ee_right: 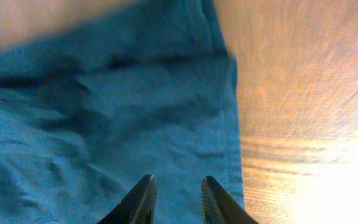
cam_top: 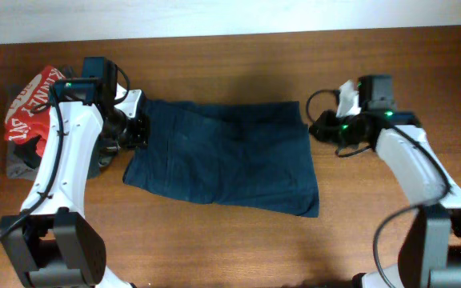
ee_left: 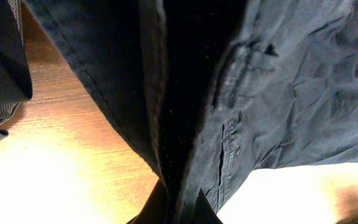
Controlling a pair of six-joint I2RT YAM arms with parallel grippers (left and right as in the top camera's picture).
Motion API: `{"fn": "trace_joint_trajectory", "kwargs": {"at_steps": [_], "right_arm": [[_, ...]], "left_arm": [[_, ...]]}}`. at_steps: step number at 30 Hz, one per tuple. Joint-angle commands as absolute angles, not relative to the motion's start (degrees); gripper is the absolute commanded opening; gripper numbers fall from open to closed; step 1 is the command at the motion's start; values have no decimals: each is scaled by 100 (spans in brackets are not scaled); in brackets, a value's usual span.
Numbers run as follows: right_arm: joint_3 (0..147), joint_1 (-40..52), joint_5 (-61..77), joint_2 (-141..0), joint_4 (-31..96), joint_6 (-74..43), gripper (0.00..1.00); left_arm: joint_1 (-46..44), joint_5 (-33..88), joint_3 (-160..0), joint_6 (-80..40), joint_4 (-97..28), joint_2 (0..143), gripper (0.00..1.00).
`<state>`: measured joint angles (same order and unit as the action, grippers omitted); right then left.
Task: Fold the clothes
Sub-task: 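Lift the left end with the left gripper and fold it rightward over the right half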
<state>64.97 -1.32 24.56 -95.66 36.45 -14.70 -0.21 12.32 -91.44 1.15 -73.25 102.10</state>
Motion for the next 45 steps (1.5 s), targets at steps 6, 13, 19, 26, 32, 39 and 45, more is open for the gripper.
{"fn": "trace_joint_trajectory", "kwargs": {"at_steps": [6,13,19,26,32,39,45], "right_arm": [[5951,255,2244,-10071,3623,-1660,27],[5485,685,2217,-10071,3680,-1911,20],[5487,626,2241,-10064,3708,-1909,20],[5489,626,2244,-10064,3754,-1828,20],[5507,626,2244,-10038,3769,-1640,20],[5507,624,2397,-9968,3771,-1586,20],[5507,642,3295,-9686,3194,-576,17]], "left_arm": [[-34,1326,-10427,-73,-7830,10165,0],[-242,1302,-11131,-172,-7983,10165,1],[-517,1055,-11126,-268,-7767,10230,0],[-998,851,-11126,-1675,-6923,10621,1],[-1413,847,-11126,-1994,-6663,11024,0],[-1675,847,-11126,-2285,-6344,11135,1],[-1710,923,-11126,-2270,-6318,11159,1]]}}
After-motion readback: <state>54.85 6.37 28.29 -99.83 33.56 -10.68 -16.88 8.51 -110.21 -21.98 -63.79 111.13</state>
